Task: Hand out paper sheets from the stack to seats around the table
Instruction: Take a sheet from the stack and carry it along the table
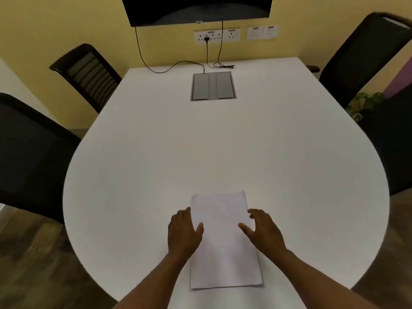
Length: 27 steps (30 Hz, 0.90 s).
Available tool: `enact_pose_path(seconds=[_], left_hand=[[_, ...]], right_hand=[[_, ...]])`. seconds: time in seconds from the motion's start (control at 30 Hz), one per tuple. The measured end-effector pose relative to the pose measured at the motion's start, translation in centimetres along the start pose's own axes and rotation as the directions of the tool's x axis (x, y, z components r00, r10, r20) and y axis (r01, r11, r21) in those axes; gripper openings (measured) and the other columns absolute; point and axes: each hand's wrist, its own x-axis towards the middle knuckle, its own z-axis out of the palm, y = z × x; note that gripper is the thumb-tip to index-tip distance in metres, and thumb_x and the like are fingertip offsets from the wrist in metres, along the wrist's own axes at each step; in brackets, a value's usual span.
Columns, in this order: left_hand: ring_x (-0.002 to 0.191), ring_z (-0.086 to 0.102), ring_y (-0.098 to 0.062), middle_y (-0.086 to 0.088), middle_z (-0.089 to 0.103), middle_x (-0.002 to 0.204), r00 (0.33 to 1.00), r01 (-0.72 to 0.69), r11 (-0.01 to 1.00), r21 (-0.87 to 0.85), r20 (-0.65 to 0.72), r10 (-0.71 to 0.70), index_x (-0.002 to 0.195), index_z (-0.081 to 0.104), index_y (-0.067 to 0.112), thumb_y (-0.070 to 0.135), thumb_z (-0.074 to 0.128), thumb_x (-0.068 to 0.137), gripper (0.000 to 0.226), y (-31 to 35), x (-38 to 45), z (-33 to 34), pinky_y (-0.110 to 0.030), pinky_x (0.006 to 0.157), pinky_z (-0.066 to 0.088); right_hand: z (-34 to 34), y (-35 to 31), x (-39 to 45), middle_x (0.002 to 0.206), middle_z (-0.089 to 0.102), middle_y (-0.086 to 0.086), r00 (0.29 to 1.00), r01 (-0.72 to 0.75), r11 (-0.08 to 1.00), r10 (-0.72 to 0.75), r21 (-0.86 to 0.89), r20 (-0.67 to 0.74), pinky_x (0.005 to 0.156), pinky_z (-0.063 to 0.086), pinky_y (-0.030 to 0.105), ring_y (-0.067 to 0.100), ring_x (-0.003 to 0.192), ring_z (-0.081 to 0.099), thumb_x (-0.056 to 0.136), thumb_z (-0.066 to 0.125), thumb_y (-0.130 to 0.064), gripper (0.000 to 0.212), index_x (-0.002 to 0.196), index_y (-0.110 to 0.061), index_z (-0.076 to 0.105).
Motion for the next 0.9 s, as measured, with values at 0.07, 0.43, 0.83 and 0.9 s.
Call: enact_pose_path(seconds=[0.07, 0.43, 0.83, 0.9], left_hand=[[0.126, 0.045, -0.024, -0.007, 0.051, 0.136, 0.976, 0.192, 0.972, -0.132, 0.124, -0.176, 0.142, 0.042, 0.012, 0.044, 0.060, 0.088, 0.065, -0.4, -0.5, 1.2, -0.036, 0.102, 0.039], [0.131, 0.041, -0.033, -0.014, 0.043, 0.141, 0.819, 0.539, 0.832, -0.128, 0.308, -0.483, 0.142, 0.037, 0.007, 0.046, 0.074, 0.078, 0.084, -1.1, -2.3, 5.0, -0.044, 0.103, 0.040], [0.123, 0.050, -0.035, -0.016, 0.050, 0.133, 0.738, 0.638, 0.769, -0.035, 0.316, -0.597, 0.129, 0.042, 0.004, 0.035, 0.077, 0.078, 0.070, 0.8, -1.7, 5.0, -0.043, 0.097, 0.045], [0.121, 0.052, -0.034, -0.015, 0.052, 0.132, 0.755, 0.618, 0.786, -0.014, 0.288, -0.588, 0.128, 0.043, 0.005, 0.034, 0.075, 0.081, 0.064, 1.0, -1.8, 4.9, -0.042, 0.095, 0.047]], right_hand=[[0.6, 0.6, -0.4, 0.117, 0.059, -0.005, 0.991, -0.123, 0.992, 0.122, 0.022, 0.050, 0.082, 0.044, 0.024, 0.012, 0.110, 0.053, 0.086, 0.061, -0.051, 0.053, 0.129, -0.021, 0.049], [3.4, 1.9, -2.0, 0.106, 0.064, 0.001, 0.855, -0.494, 0.867, 0.497, -0.063, 0.148, 0.068, 0.040, 0.028, 0.023, 0.094, 0.061, 0.083, 0.068, -0.045, 0.040, 0.107, -0.018, 0.052], [4.4, 1.5, -1.4, 0.096, 0.064, 0.001, 0.828, -0.533, 0.840, 0.542, -0.101, 0.143, 0.064, 0.041, 0.028, 0.020, 0.079, 0.055, 0.083, 0.070, -0.035, 0.028, 0.098, -0.018, 0.053], [4.6, 1.5, -1.3, 0.094, 0.063, 0.001, 0.811, -0.563, 0.824, 0.566, -0.062, 0.150, 0.065, 0.041, 0.029, 0.020, 0.078, 0.054, 0.084, 0.070, -0.033, 0.027, 0.098, -0.017, 0.054]])
